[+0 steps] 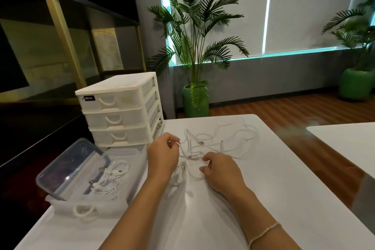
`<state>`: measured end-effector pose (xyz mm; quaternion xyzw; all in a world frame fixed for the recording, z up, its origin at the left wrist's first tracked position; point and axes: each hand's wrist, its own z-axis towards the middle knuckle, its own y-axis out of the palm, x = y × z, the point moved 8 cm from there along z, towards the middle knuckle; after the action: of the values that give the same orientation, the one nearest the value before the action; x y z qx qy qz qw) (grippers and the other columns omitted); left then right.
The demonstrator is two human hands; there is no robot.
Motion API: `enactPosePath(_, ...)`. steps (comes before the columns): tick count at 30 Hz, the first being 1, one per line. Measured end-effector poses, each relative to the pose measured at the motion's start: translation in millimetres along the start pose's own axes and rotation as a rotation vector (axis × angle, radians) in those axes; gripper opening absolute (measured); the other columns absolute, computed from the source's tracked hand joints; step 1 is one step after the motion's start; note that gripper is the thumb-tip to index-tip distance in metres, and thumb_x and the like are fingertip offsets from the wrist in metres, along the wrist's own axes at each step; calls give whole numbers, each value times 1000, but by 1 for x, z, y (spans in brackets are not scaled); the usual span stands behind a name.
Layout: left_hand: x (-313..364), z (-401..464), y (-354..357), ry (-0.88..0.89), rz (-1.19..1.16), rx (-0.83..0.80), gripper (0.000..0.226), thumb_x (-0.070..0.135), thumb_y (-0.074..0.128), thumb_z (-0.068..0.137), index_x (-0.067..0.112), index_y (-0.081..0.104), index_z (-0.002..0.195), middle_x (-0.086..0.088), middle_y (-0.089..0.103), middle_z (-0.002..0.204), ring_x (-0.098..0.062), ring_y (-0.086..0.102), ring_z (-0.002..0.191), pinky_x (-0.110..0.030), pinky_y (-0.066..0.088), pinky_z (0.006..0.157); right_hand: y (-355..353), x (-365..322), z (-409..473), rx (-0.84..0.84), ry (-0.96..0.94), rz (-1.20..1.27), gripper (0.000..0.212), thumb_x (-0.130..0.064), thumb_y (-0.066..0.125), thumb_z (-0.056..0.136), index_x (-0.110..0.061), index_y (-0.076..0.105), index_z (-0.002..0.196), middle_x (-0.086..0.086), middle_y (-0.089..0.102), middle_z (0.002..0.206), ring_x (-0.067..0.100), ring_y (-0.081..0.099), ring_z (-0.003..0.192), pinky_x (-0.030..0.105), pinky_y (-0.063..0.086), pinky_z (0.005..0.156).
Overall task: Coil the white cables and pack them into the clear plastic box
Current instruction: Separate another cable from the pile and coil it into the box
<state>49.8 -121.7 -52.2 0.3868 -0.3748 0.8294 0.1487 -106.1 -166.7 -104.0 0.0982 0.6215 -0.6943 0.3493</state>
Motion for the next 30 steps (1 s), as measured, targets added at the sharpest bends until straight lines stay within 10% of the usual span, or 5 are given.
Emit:
enactPosePath(19, 90, -13, -67, 581, -291, 66, 30, -5, 63, 80, 24, 68, 73, 20, 62, 94, 11, 59, 91, -5, 48, 75, -14, -62, 29, -14, -53, 337, 72, -31, 59, 89, -33, 15, 146, 7, 68, 92, 18, 61, 84, 31, 50, 81)
enactPosePath(24, 104, -11, -82, 604, -339, -8, 39, -5, 62, 81, 32, 64, 70, 23, 61, 94, 8, 59, 94, -6, 47, 76, -22, -68, 53, -110, -16, 592, 43, -32, 49, 94, -25, 38, 135, 8, 68, 88, 16, 59, 68, 23, 42, 56)
enactPosePath(30, 96, -7, -90, 589, -352, -58, 44, -4, 62, 82, 37, 62, 68, 22, 62, 96, 4, 61, 94, -8, 49, 77, -33, -83, 70, -142, 14, 809, 29, -34, 44, 96, -14, 57, 114, 3, 63, 86, 14, 55, 71, 27, 41, 61)
